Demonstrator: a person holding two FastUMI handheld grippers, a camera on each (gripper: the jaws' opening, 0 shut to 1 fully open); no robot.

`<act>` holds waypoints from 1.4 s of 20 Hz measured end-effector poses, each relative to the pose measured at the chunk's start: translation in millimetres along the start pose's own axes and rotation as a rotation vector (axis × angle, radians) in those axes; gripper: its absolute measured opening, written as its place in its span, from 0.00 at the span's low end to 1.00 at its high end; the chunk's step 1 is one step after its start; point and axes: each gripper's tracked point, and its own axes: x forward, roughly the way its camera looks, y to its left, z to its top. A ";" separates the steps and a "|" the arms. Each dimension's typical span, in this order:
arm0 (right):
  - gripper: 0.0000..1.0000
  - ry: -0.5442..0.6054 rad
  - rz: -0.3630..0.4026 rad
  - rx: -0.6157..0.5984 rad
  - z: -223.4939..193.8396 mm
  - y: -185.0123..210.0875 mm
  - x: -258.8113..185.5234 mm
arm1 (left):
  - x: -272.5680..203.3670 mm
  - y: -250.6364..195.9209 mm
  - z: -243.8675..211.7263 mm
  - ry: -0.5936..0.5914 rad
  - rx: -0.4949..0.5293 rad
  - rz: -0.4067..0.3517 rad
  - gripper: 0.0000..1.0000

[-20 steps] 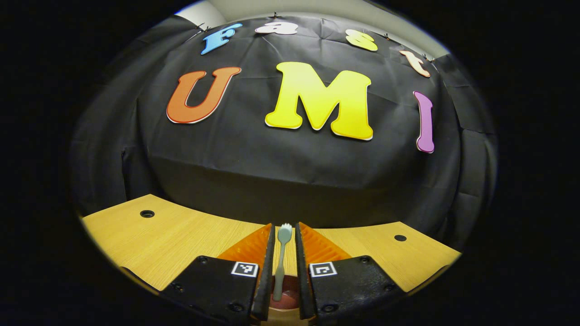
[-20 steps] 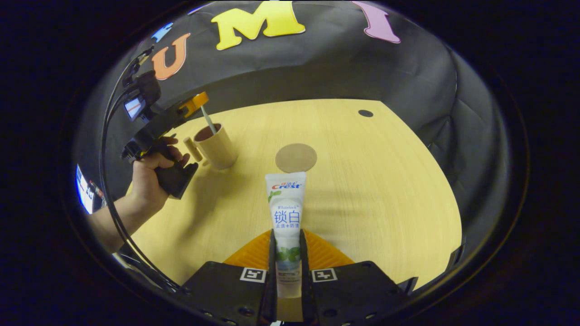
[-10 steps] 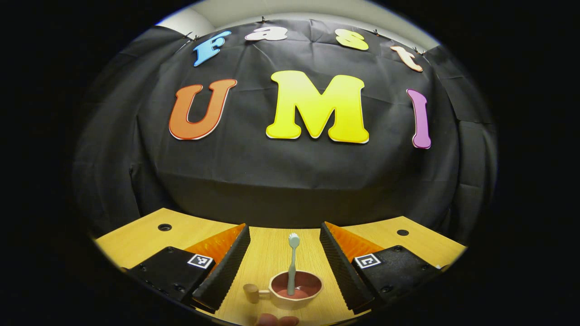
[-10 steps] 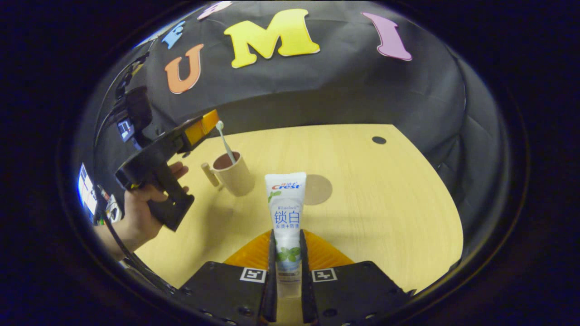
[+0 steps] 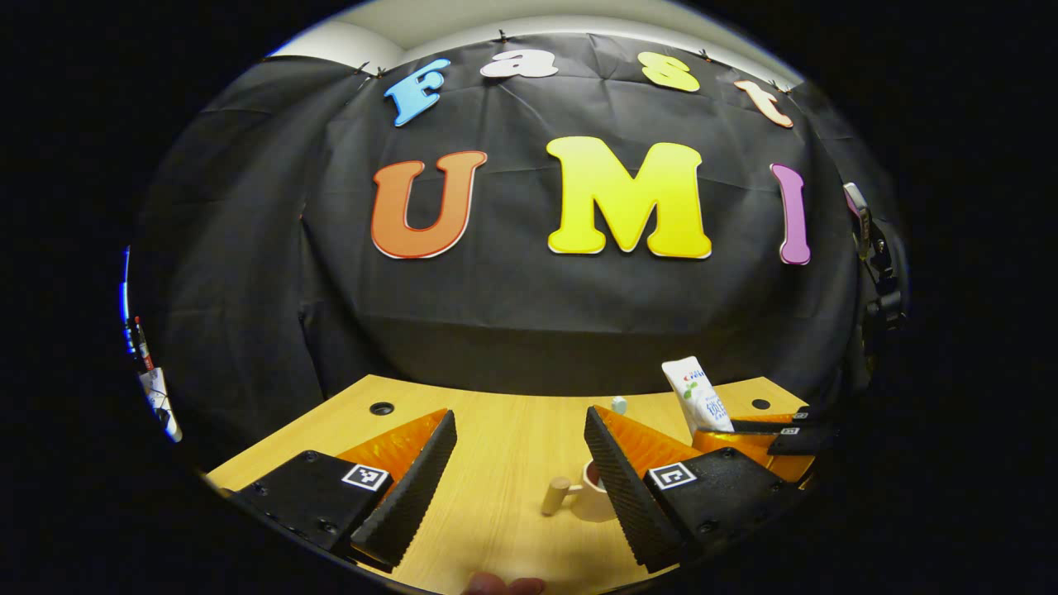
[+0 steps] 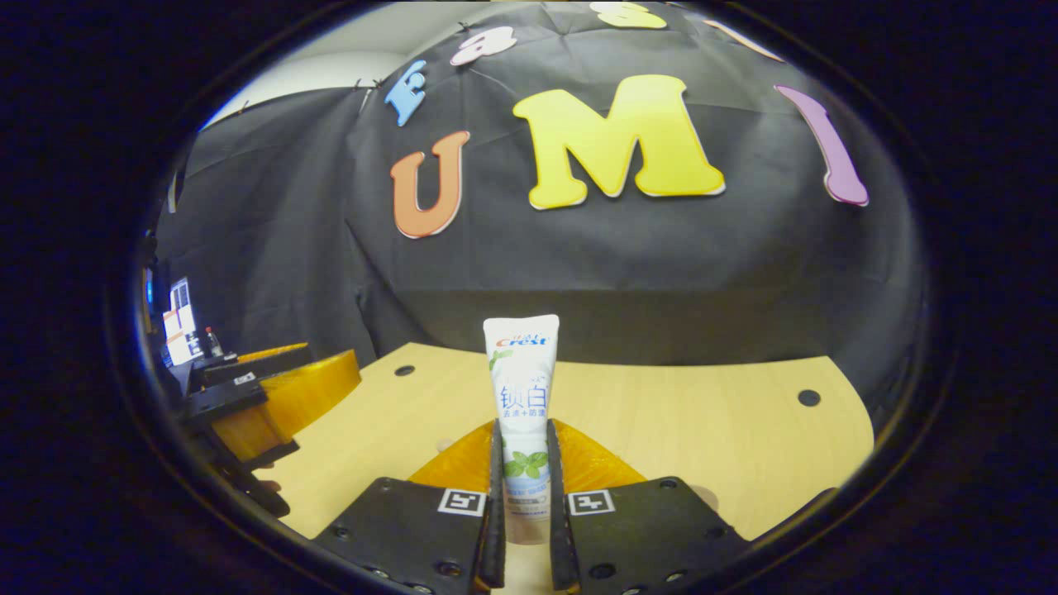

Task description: Put the toothbrush and toothpaste on the desktop into the cup, then pick up the cup and place it on the coaster on the desktop.

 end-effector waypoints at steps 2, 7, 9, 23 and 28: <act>0.22 -0.062 0.012 -0.029 7.4 12.6 23.3 | -8.9 28.0 2.1 0.016 0.009 0.052 0.98; 0.22 -0.148 -0.036 -0.050 -5.2 16.7 67.8 | -17.5 57.4 5.8 0.030 0.022 0.102 0.98; 0.22 -0.151 -0.042 -0.047 -10.9 16.2 73.5 | -18.2 58.7 4.6 0.035 0.017 0.098 0.98; 0.39 -0.115 -0.061 -0.068 -28.8 11.8 56.3 | -4.2 47.8 -1.5 0.057 0.013 0.057 0.98; 0.67 -0.143 -0.062 -0.059 -9.4 6.6 35.3 | -0.5 31.1 0.3 0.051 0.002 0.015 0.98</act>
